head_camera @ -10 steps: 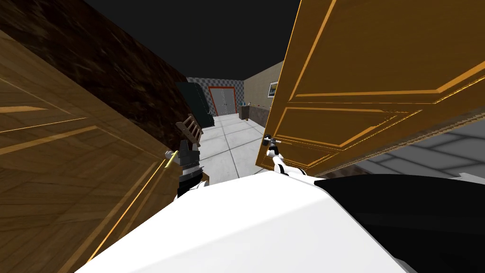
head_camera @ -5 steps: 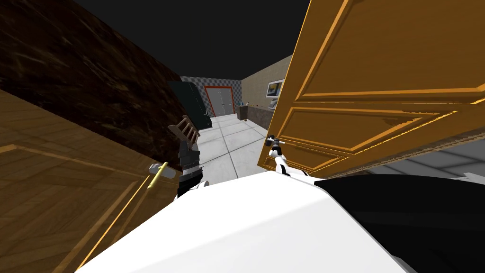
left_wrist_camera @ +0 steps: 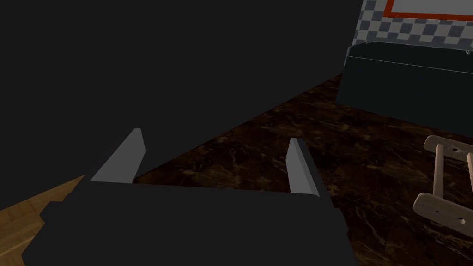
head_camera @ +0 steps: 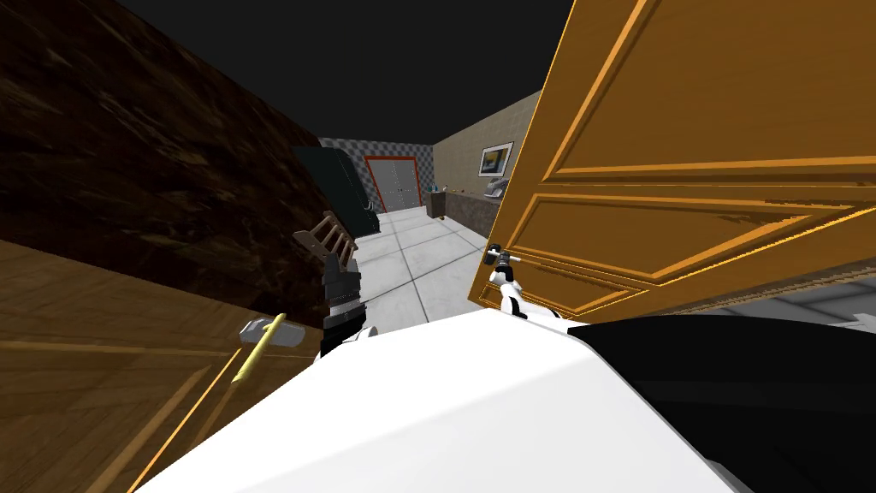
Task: Push the door open
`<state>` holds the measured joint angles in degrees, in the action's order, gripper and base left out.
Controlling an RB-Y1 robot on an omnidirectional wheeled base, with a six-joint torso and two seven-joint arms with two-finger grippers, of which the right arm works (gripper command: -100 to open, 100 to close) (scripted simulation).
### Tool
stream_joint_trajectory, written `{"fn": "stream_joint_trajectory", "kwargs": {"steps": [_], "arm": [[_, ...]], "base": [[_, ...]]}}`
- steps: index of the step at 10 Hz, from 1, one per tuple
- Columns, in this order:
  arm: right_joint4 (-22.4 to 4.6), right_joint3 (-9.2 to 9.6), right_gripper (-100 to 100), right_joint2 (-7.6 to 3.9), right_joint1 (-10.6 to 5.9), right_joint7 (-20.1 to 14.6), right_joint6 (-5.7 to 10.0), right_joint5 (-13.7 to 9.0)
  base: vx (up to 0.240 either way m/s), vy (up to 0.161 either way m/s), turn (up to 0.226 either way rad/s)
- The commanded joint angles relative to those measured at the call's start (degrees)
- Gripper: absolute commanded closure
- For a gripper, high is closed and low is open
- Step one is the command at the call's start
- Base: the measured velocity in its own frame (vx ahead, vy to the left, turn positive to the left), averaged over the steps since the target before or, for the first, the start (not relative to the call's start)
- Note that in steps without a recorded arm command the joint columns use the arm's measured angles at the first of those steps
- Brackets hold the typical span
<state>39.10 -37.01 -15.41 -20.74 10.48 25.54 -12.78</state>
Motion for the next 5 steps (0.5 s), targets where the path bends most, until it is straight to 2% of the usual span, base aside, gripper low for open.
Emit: {"fn": "stream_joint_trajectory", "kwargs": {"steps": [1,2,3,5], "arm": [[-0.92,-0.84,100,-0.82,-0.30,0.29,0.59,-0.25],[-0.94,-1.27,100,-0.99,-0.21,0.44,0.60,-0.39],[-0.64,-1.04,100,-0.40,0.01,0.51,0.33,-0.28],[-0.64,-2.96,100,-0.91,0.27,1.36,0.55,-0.82]], "base": [[0.158,0.032,-0.067],[0.162,0.037,-0.050],[0.072,0.017,-0.034],[0.181,-0.001,-0.045]]}}
